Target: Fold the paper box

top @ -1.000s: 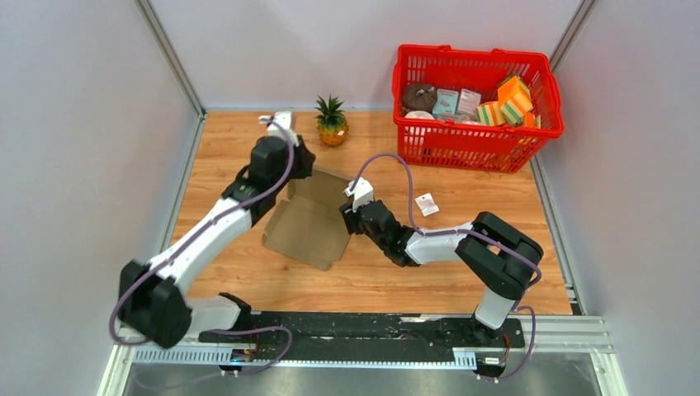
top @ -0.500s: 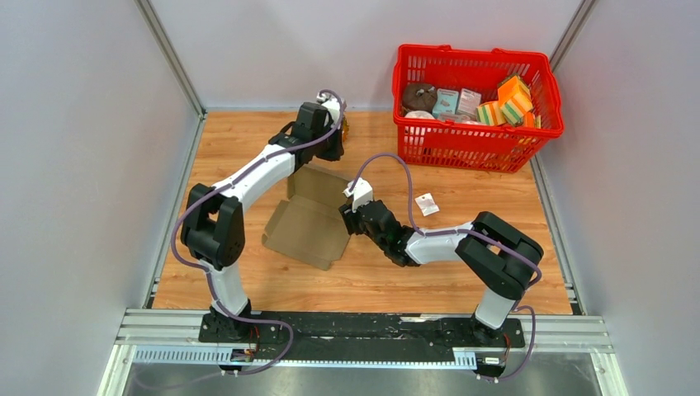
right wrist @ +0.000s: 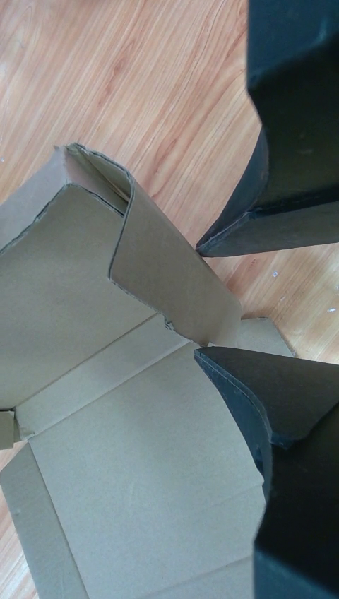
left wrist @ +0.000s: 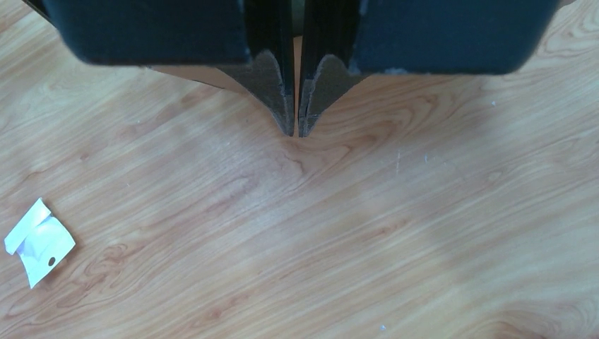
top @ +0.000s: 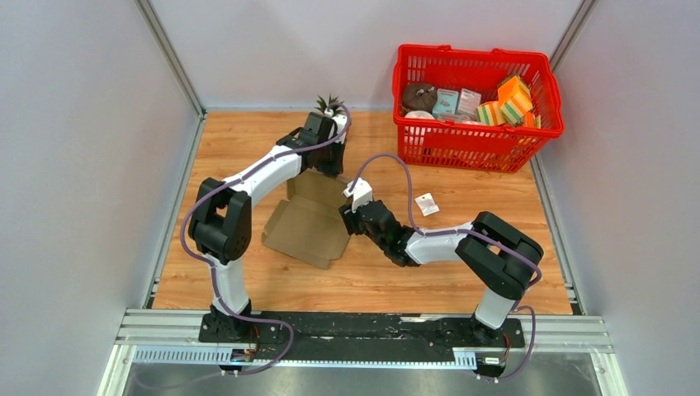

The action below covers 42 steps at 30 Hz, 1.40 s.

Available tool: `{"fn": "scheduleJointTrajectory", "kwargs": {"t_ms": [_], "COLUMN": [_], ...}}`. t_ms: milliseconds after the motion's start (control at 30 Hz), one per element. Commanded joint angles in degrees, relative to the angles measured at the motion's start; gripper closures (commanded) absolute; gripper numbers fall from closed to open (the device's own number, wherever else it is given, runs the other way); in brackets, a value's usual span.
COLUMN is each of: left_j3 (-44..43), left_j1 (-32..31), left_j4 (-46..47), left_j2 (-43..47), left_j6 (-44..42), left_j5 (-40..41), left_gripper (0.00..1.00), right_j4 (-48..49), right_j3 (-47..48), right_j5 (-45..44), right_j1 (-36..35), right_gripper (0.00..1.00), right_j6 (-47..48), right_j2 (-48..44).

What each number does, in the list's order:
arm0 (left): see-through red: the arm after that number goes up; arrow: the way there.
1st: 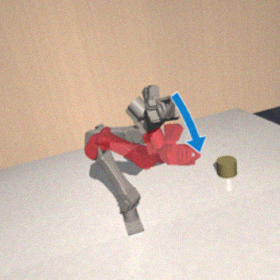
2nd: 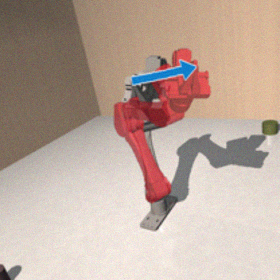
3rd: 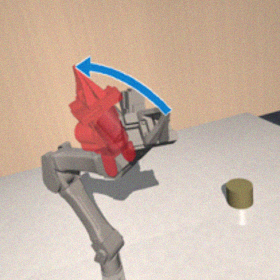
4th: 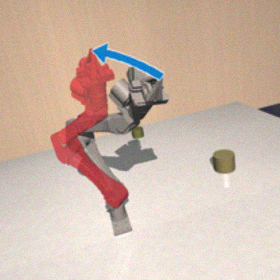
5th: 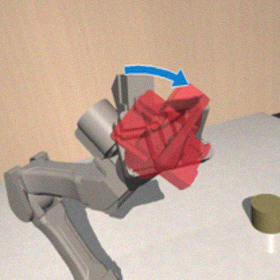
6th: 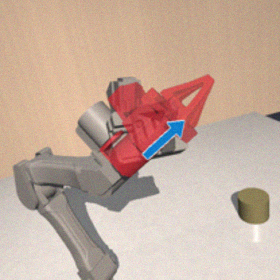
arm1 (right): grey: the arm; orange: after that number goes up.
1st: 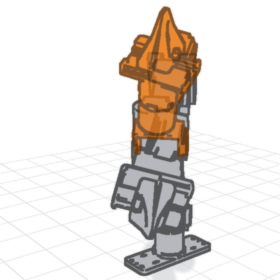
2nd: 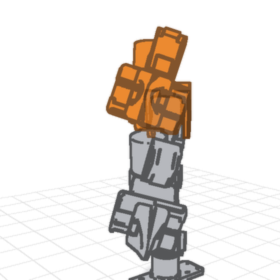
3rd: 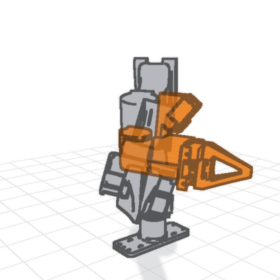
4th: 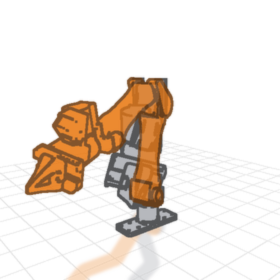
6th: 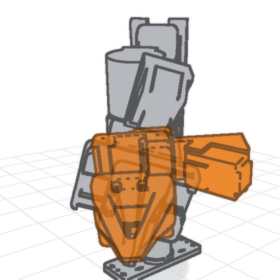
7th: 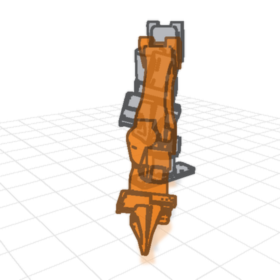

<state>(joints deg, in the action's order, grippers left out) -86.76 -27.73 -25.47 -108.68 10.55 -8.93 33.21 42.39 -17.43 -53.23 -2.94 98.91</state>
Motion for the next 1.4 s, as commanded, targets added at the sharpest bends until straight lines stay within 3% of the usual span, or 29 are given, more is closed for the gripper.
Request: {"fn": "scheduleJointTrajectory", "kwargs": {"t_ms": [0,367,600,867,1067,1200,1367], "left_j3": [2.11,11.26,12.41,12.32,12.05,11.35,11.53], "left_j1": [-0.31,-0.31,-0.31,-0.31,-0.31,-0.31,-0.31], "left_j4": [0.5,3.32,4.91,5.17,4.82,4.29,4.64], "left_j2": [4.25,9.8,9.99,9.63,8.93,8.31,8.4], "left_j6": [-0.62,0.53,0.88,0.44,0.0,-0.52,-0.61], "left_j5": [0.66,1.02,0.58,1.1,1.11,1.11,1.19], "left_gripper": [0.89,0.9,0.9,0.9,0.9,0.91,0.91], "right_j4": [1.86,-0.34,-4.72,-8.08,-10.52,-12.73,-16.07], "right_j3": [1.12,-2.74,-7.4,-7.58,-8.03,-10.57,-9.44], "right_j5": [-0.24,4.33,4.79,4.33,13.82,8.4,1.09], "right_j1": [-0.29,0.23,1.2,2.96,2.96,3.48,6.39], "right_gripper": [0.46,0.4,0.39,0.49,0.39,0.36,0.39], "right_j6": [-0.84,-5.06,-5.32,-1.01,-4.62,-5.15,-4.19], "right_j2": [-1.62,-7.5,-17.77,-16.91,-24.36,-29.91,-26.07]}}
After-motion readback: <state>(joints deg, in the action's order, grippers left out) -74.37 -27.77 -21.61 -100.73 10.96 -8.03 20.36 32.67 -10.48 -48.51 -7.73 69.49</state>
